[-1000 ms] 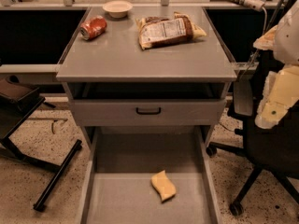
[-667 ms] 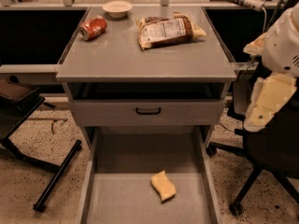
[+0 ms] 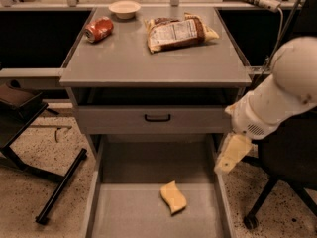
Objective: Pick sponge from middle drawer and place on counter
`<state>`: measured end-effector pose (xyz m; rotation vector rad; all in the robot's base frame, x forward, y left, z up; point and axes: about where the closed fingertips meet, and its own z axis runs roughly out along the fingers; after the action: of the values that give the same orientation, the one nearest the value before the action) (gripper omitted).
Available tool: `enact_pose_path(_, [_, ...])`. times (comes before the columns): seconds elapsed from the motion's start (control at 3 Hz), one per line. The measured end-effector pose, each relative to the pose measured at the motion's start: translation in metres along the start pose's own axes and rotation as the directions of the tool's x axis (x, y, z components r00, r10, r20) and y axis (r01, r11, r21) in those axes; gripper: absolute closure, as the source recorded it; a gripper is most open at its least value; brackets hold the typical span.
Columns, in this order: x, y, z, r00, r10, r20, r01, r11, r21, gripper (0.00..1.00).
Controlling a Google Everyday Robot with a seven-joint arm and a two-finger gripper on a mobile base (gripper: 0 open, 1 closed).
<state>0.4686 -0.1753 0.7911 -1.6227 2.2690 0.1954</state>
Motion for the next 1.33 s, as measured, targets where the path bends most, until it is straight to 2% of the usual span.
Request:
enact_pose_path(0.33, [0.036, -0.012, 0.085, 0.991, 0.124, 0.047, -0.122, 0.9918, -0.037, 0.00])
enact_pose_path(0.67, [0.057, -0.011, 0.136, 0.967, 0.202, 0.158, -0.186, 0.9766, -0.108, 0.00])
enact_pose_path(1.0, [0.057, -0.011, 0.136, 0.967, 0.202, 0.158, -0.186, 0.9766, -0.107, 0.00])
enact_pose_path(1.33, [0.057, -0.012, 0.158, 0.956, 0.228, 0.187, -0.212, 0.9721, -0.099, 0.00])
